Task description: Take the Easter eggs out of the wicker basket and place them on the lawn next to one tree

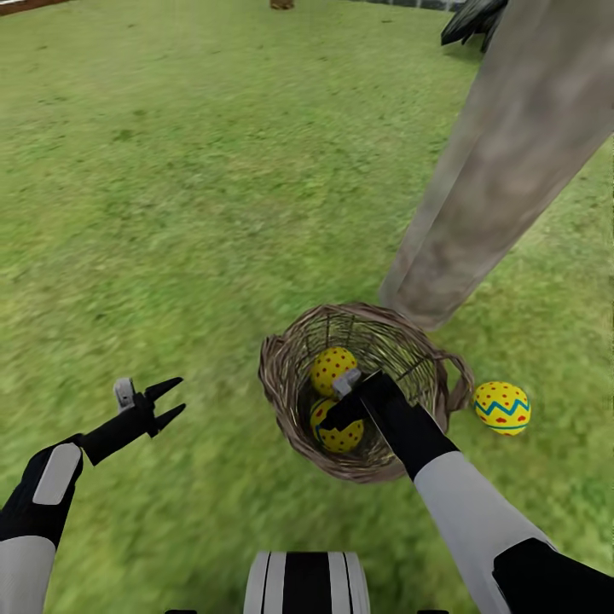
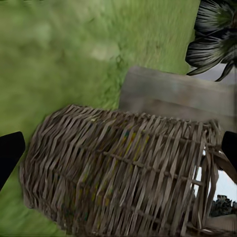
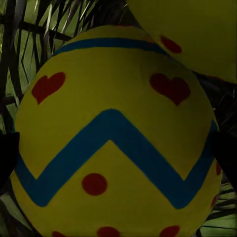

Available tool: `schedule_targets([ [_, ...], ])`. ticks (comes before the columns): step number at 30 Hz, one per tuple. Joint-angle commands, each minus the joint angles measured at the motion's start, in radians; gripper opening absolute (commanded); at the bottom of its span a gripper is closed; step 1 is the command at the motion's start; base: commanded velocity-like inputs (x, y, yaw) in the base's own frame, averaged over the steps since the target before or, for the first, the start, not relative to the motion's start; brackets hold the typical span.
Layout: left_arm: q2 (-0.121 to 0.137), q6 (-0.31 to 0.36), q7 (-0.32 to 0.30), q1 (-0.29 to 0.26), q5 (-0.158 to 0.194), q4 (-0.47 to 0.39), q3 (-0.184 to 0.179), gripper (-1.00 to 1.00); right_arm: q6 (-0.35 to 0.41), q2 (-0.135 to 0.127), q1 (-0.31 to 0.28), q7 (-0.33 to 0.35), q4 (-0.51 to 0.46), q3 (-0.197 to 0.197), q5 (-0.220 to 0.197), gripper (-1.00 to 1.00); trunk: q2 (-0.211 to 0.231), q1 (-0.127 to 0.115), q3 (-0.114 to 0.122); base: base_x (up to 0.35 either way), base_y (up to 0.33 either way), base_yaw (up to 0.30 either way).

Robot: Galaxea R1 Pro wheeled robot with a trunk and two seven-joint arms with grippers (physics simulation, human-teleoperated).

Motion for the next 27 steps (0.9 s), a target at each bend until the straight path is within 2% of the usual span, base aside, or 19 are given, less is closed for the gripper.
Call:
schedule_targets([
  [1, 0.000, 0.004, -0.005, -0.001, -0.005, 0.000, 0.002, 1.00, 0.002, 0.000, 0.000, 0.008, -0.001, 0.000, 0.011, -1.00, 0.000, -0.001, 0.003, -0.020, 0.000, 0.000],
  [27, 0.000, 0.003, -0.005, -0.001, -0.005, 0.000, -0.001, 1.00, 0.005, 0.000, 0.000, 0.010, -0.003, 0.000, 0.011, -1.00, 0.006, -0.012, 0.104, -0.055, 0.000, 0.000],
])
